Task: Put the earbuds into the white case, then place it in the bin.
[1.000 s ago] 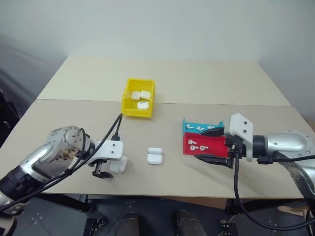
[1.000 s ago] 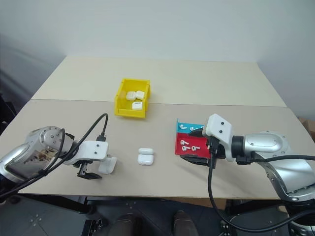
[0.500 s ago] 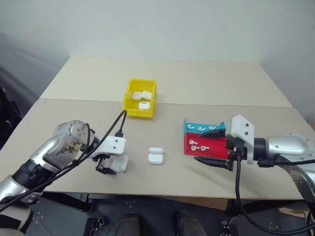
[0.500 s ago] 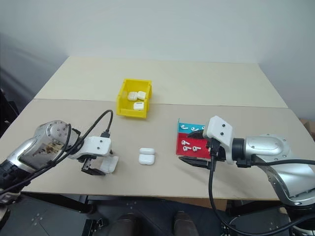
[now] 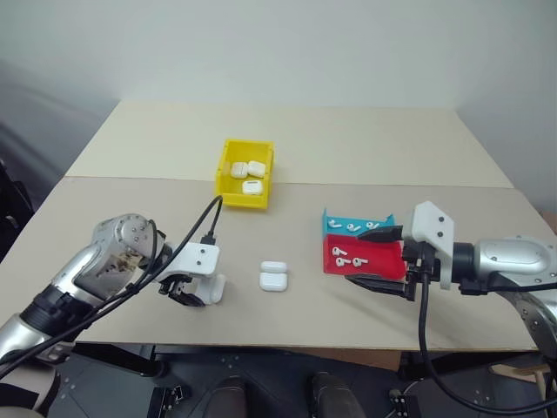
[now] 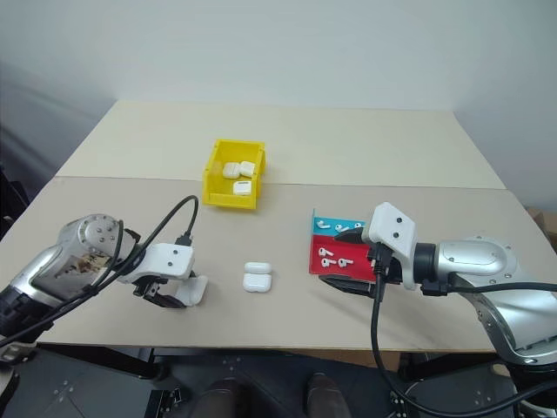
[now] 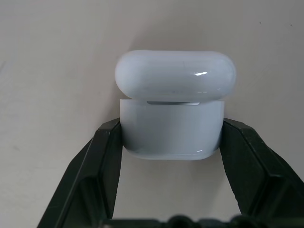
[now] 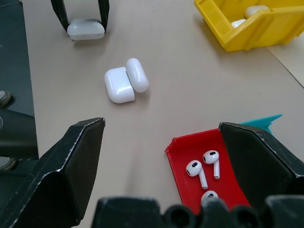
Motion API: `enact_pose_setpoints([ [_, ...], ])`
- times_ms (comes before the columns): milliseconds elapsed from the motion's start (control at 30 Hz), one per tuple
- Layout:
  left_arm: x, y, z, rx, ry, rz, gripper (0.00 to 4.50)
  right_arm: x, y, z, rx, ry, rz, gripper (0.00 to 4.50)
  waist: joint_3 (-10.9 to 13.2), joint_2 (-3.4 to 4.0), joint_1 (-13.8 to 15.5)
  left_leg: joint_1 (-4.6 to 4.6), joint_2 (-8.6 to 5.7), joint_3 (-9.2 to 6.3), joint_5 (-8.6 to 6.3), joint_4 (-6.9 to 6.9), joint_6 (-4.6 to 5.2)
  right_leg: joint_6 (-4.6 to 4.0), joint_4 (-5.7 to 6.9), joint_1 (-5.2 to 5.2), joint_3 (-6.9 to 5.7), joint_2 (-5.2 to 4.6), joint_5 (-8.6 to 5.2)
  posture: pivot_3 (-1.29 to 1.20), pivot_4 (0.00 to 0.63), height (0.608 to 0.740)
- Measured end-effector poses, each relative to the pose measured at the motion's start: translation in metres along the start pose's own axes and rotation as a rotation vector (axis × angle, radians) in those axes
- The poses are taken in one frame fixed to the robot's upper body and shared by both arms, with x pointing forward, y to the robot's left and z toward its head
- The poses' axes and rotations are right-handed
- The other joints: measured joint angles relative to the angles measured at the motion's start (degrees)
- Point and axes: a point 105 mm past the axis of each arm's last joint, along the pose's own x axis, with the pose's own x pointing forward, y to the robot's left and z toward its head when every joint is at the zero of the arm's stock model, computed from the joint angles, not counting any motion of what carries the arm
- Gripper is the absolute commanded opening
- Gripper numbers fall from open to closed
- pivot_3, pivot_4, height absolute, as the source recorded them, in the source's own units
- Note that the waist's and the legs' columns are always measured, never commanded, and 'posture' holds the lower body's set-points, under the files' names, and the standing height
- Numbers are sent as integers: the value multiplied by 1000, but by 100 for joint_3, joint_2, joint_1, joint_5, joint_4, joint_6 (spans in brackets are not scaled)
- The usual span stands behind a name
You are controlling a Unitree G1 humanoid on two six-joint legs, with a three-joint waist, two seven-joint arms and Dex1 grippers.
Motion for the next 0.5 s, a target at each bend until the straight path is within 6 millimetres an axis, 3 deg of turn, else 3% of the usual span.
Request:
enact_pose_setpoints([
  [133,-7,8,22,-27,-211,76,2776,0,-2,0,3,-3,-8,4500,0,0,7,-9,2,-1,0,2,0,1,0,-4,-2,-1,1,0,150,740],
  [233,-24,16,43,-36,-388,167,2776,0,-5,-2,18,-6,-17,4500,0,0,3,-12,2,-2,0,3,0,2,-2,-5,-3,-1,1,0,150,740],
  [367,-45,33,95,-162,-864,381,2776,0,-15,-5,42,-7,-53,4500,1,-1,7,-20,2,-11,0,16,0,7,-1,-2,-8,-4,5,0,150,740],
  [500,-64,35,116,-301,-1089,401,2776,5,-32,-11,41,70,-124,4500,0,-1,-65,-8,1,-12,0,12,0,6,10,-2,2,-3,6,0,150,740],
])
